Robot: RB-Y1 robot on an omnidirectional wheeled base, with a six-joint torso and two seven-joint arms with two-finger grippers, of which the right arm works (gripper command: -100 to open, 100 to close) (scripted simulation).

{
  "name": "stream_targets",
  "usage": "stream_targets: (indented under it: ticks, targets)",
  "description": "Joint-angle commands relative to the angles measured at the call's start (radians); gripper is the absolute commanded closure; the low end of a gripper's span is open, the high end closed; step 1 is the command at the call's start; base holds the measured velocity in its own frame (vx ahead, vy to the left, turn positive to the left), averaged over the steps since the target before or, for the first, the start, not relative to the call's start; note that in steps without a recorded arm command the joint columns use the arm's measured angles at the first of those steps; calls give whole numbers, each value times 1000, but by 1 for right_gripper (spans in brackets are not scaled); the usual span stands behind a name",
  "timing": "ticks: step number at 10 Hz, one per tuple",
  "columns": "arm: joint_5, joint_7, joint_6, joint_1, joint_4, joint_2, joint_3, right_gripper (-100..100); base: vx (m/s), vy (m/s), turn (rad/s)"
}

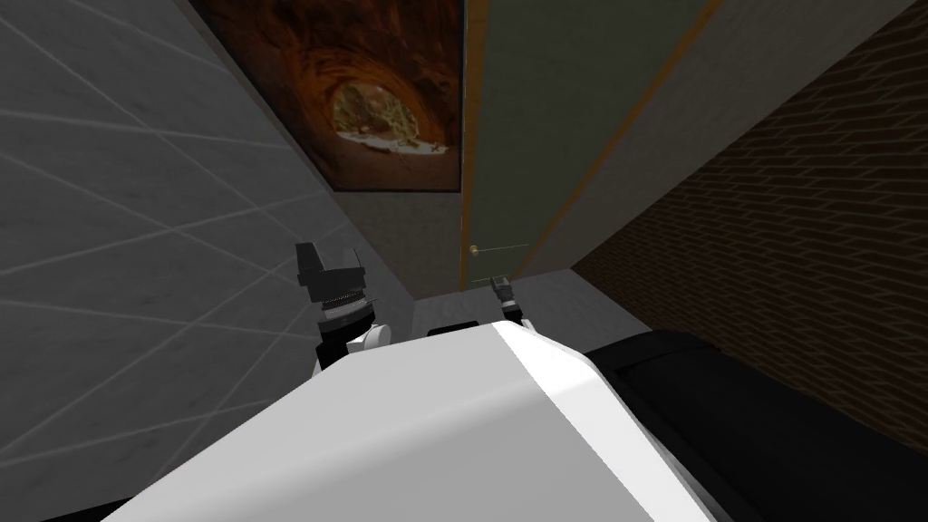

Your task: Pull the door open

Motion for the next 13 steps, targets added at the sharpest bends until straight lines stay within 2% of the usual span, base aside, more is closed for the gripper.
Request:
stream_targets:
  ticks: [1,3,8,13]
  targets:
    - [13,38,-16,-7,43,0,-9,-100,133,34,43]
    - [26,79,-34,-15,93,1,-18,-100,175,36,37]
    - [47,143,-61,-28,169,5,-33,-100,112,18,22]
    - [79,243,-105,-48,291,14,-57,-100,176,-3,29]
